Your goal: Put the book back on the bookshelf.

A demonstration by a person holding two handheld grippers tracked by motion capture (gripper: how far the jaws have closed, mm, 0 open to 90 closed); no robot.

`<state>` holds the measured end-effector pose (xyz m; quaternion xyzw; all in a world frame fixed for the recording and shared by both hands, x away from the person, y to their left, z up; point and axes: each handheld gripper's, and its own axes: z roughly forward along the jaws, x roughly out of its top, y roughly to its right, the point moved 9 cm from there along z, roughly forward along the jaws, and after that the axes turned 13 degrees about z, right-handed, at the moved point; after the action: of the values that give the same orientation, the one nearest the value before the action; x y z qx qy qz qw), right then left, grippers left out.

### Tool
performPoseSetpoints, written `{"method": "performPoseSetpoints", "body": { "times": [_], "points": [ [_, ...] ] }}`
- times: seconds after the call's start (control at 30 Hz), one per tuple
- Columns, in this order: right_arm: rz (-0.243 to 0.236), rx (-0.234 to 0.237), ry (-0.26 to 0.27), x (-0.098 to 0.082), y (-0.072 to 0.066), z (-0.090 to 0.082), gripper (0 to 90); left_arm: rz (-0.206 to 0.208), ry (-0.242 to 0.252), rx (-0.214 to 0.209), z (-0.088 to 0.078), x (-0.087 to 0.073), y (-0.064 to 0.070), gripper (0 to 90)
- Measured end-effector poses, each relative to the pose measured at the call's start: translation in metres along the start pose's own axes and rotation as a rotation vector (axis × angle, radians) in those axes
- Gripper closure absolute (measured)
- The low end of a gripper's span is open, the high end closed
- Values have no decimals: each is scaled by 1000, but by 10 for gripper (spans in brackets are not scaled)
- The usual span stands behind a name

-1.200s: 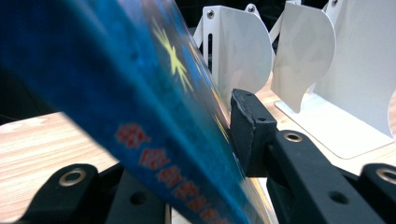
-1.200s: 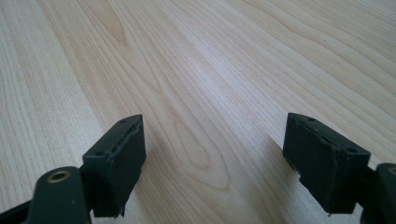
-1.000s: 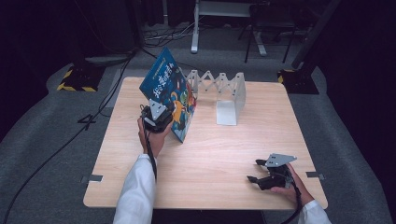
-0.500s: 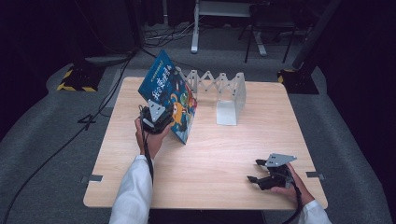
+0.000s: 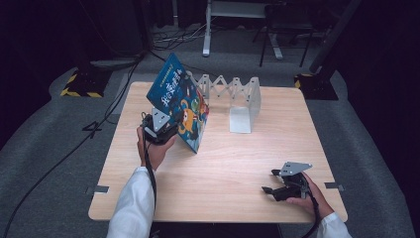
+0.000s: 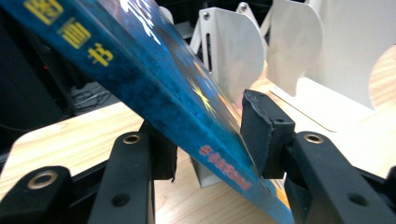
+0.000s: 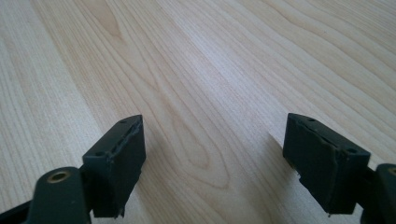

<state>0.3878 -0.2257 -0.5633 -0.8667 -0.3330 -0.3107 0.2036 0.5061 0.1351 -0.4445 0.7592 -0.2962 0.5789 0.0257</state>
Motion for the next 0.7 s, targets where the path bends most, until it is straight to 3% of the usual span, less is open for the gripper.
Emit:
{"method": "performPoseSetpoints", "body": {
  "times": [0.1,0.27,0.7],
  "points": [
    [4,-14,-12,1,0,0,233,20,-12,-29,-5,0,2,537],
    [17,-43,8,7,2,-4,247,12,-37,-83,-15,-2,3,486],
    [11,-96,29,12,8,-16,248,38,-74,-163,-41,-15,0,440]
  ]
}}
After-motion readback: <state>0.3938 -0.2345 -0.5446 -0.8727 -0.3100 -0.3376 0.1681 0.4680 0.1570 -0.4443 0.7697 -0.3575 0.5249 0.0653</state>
